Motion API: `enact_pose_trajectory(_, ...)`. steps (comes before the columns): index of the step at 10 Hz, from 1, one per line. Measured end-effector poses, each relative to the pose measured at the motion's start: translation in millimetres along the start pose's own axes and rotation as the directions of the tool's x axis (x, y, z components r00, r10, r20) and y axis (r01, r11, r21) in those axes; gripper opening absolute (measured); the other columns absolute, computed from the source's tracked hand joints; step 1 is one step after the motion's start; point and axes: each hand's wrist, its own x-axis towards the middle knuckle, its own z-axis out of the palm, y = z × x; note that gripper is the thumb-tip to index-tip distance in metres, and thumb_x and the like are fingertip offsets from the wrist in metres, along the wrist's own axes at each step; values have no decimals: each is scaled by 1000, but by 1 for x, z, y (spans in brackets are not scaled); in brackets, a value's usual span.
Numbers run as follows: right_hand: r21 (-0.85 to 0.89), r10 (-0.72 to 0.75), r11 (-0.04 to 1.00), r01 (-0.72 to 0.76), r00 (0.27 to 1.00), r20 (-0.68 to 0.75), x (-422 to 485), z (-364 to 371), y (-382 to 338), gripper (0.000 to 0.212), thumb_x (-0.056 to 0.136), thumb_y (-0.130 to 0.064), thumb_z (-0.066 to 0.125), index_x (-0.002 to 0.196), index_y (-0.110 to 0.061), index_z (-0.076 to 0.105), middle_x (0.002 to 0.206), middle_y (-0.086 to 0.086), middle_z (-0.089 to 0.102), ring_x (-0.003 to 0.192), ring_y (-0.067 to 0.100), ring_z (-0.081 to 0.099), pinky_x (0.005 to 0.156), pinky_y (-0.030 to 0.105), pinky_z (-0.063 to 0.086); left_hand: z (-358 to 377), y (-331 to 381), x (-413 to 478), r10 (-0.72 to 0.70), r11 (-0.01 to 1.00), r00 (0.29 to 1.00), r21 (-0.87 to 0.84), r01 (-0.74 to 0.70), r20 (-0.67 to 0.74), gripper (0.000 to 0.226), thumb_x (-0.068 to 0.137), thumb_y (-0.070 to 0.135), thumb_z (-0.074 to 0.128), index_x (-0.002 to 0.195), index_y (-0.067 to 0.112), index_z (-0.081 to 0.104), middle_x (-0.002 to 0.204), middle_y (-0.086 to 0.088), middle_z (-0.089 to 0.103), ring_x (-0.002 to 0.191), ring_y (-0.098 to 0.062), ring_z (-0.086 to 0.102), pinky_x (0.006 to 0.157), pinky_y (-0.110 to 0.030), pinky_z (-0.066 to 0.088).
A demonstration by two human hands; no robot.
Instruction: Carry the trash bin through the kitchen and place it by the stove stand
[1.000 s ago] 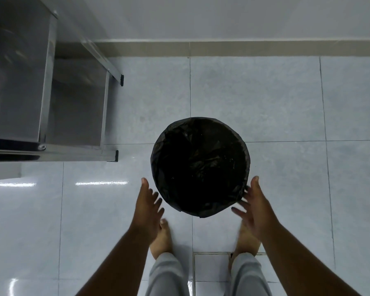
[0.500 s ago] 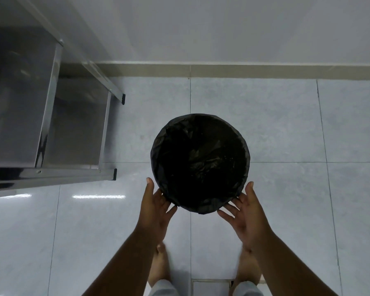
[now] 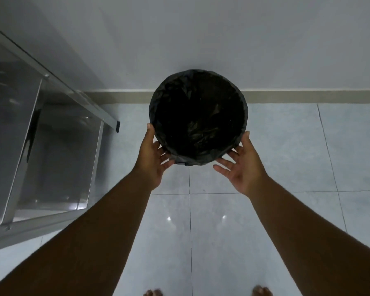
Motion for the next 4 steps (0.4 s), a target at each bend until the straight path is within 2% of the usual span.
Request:
enact_pose_trajectory(1,-23,-24,999,24,1000,17,17,7,-15,75,88,-68,43,149,-25,39,149,8,48,126,36,55,105,53,43,7,17,13,22,1000,1000,-16,-21,11,84,88,75,39,149,19,46,143,-7,58,124,-29,60,94,-40,52)
enact_pose_trajectory(3,-75,-49,996,50,999,23,28,13,-33,77,87,-70,42,149,-25,38,149,8,49,126,35,55,100,50,46,13,26,21,32,998,999,-63,-31,29,85,88,74,42,150,16,44,143,-7,58,125,-28,60,102,-43,48)
enact_pose_trajectory(4,-76,-34,996,35,999,8,26,11,-31,79,87,-70,41,151,-25,34,152,8,44,129,36,52,99,50,46,12,24,16,18,995,1000,-97,-18,-5,90,90,72,41,157,14,29,155,-9,46,136,-30,52,110,-45,41)
